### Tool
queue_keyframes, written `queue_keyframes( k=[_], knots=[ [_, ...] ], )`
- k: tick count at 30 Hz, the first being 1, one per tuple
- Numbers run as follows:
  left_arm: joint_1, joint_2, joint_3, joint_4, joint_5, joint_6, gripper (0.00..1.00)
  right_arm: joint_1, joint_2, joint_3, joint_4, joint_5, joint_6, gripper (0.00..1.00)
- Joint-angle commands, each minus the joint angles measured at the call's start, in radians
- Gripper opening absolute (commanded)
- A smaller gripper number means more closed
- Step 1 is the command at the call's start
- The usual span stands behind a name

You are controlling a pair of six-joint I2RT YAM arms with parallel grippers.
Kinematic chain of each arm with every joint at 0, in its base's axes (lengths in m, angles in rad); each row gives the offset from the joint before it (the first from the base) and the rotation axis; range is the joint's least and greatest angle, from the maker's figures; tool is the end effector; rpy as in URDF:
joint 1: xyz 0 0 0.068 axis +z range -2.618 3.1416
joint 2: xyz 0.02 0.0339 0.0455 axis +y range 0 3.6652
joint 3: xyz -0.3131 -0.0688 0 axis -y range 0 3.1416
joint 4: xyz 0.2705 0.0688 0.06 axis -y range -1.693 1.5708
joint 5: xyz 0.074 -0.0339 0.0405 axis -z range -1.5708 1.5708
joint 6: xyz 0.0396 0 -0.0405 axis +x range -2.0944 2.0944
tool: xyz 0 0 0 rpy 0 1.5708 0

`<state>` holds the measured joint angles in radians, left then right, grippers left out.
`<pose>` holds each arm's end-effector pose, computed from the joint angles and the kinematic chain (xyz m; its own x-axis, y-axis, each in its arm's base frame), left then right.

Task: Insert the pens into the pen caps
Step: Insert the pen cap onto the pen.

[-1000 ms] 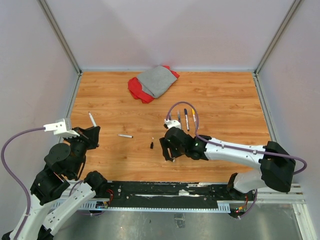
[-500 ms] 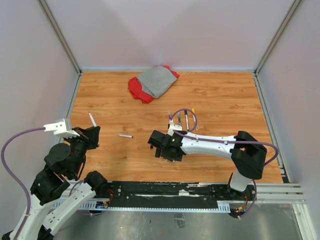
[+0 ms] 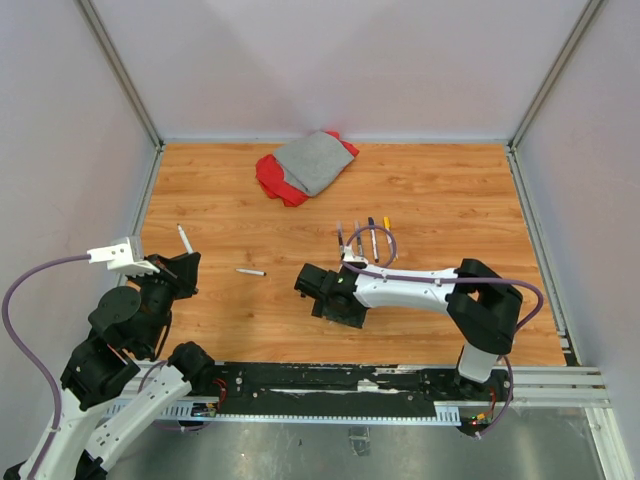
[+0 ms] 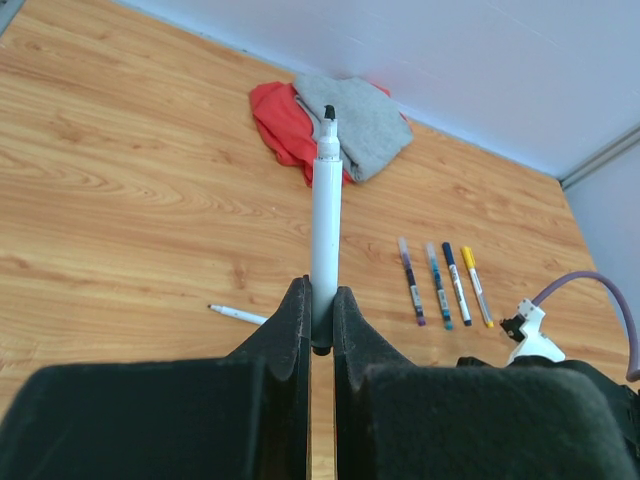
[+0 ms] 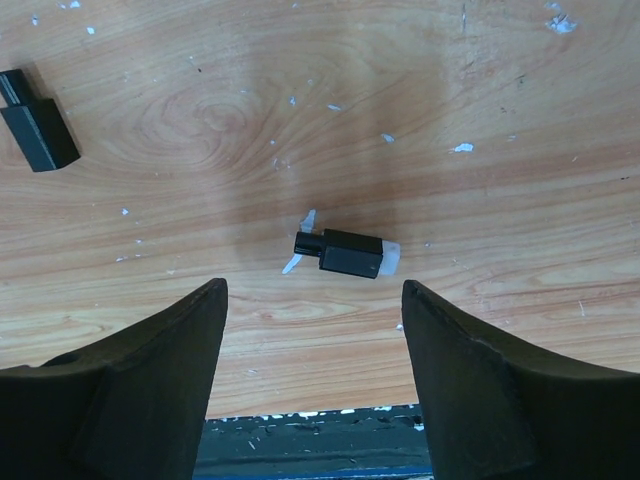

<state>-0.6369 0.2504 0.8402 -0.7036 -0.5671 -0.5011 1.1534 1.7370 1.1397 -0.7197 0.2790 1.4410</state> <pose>0.0245 0.0083 0.3792 -0.1149 -0.4190 -0.9007 0.0198 0.9055 -0.4238 0.1548 0.3222 0.2113 -0.8944 0.3346 -0.2968 0.2790 0.9360 0.2145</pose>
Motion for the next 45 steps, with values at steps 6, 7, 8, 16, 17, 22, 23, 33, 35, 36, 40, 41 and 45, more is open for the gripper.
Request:
queue_keyframes(
  k=[6, 7, 8, 16, 17, 22, 23, 33, 35, 36, 40, 41, 45],
  knots=[
    [0.009, 0.000, -0.005, 0.038, -0.004, 0.012, 0.00, -0.032, 0.038, 0.004, -0.041, 0.002, 0.053, 0.70],
    [0.009, 0.000, -0.004, 0.038, -0.004, 0.012, 0.01, -0.035, 0.041, 0.004, -0.042, 0.003, 0.053, 0.70],
    [0.009, -0.001, -0.004, 0.038, -0.004, 0.012, 0.00, -0.037, 0.043, 0.004, -0.042, 0.003, 0.055, 0.70],
    [0.011, 0.004, -0.004, 0.038, -0.003, 0.013, 0.00, -0.044, 0.058, -0.005, -0.054, 0.032, 0.071, 0.68],
    [0.011, 0.003, -0.004, 0.038, -0.003, 0.013, 0.01, -0.044, 0.059, -0.006, -0.050, 0.032, 0.070, 0.68],
    [0.011, 0.003, -0.005, 0.039, -0.001, 0.013, 0.00, -0.044, 0.065, -0.006, -0.048, 0.032, 0.070, 0.65],
    [0.011, 0.005, -0.005, 0.039, -0.001, 0.015, 0.01, -0.044, 0.064, -0.007, -0.048, 0.033, 0.071, 0.64],
    [0.011, 0.011, -0.005, 0.041, -0.001, 0.015, 0.00, -0.044, 0.037, -0.053, 0.001, 0.045, 0.064, 0.53],
    [0.011, 0.012, -0.005, 0.041, -0.001, 0.015, 0.00, -0.044, 0.029, -0.063, 0.007, 0.047, 0.065, 0.49],
    [0.011, 0.012, -0.006, 0.041, 0.000, 0.015, 0.00, -0.044, 0.025, -0.067, 0.007, 0.048, 0.065, 0.47],
    [0.011, 0.013, -0.005, 0.040, 0.000, 0.015, 0.01, -0.044, 0.014, -0.078, 0.009, 0.054, 0.065, 0.41],
    [0.011, 0.013, -0.006, 0.041, 0.000, 0.015, 0.00, -0.044, 0.013, -0.080, 0.012, 0.055, 0.063, 0.40],
    [0.011, 0.012, -0.004, 0.040, -0.001, 0.014, 0.01, -0.043, 0.008, -0.076, 0.030, 0.056, 0.004, 0.34]
  ],
)
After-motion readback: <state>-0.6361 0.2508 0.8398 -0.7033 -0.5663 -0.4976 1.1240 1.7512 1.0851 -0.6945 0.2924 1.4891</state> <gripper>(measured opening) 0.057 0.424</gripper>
